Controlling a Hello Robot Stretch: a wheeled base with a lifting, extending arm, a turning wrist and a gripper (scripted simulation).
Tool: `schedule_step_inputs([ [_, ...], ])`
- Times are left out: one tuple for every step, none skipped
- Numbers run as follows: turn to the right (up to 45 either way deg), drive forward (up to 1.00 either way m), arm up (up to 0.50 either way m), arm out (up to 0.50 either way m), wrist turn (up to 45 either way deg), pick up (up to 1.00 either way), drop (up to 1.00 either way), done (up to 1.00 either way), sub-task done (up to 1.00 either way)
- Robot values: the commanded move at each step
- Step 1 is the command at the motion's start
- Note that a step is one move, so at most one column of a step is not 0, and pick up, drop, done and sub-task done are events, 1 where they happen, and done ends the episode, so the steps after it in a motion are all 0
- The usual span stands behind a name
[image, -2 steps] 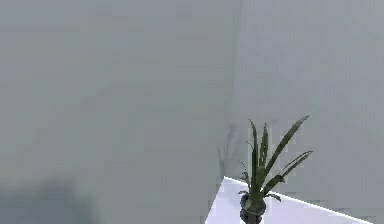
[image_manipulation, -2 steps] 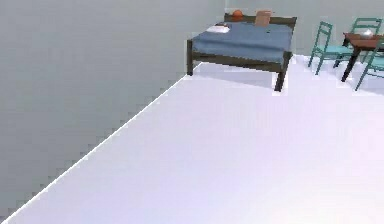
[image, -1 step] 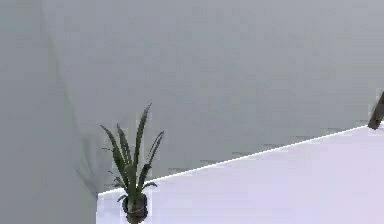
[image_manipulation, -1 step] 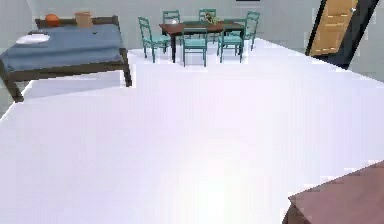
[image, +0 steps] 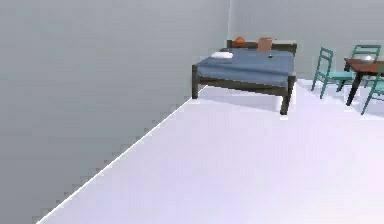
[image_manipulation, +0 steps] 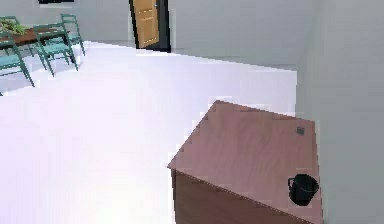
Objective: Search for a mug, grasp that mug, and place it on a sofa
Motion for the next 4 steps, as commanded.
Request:
schedule_step_inputs([
  [24.0,0.00,0.00,0.00,0.0,0.00,0.00,0.00,0.00],
  [0.0,0.15,0.00,0.00,0.0,0.00,0.00,0.00,0.00],
  [21.0,0.00,0.00,0.00,0.0,0.00,0.00,0.00,0.00],
  [0.0,0.00,0.50,0.00,0.0,0.00,0.00,0.00,0.00],
])
